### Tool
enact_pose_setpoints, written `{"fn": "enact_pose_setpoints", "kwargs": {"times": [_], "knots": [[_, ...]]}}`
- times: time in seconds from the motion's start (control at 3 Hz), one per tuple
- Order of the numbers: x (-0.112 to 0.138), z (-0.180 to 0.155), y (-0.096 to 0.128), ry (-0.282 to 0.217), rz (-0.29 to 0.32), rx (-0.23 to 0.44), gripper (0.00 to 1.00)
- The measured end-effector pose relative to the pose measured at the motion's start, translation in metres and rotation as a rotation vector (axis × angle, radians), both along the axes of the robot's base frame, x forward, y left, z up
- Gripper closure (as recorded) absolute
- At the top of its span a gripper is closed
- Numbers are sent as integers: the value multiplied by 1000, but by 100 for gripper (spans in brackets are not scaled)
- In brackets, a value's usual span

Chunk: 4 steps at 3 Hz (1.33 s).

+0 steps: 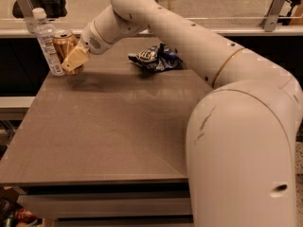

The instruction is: Move orange can near blue plastic bottle

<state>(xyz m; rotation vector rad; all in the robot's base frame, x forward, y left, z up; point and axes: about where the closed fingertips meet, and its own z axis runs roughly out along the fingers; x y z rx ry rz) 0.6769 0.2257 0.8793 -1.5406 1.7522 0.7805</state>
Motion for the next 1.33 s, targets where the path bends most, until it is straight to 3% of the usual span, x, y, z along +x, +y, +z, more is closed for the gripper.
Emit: {"fn": "enact_pose_setpoints", "kwargs": {"times": [0.33,0.67,1.33], "knots": [[10,-5,4,-27,-18,-23,100],[15,-7,7,-61,-38,-39,83],[20,-15,7,-87,-68,-54,37]]}}
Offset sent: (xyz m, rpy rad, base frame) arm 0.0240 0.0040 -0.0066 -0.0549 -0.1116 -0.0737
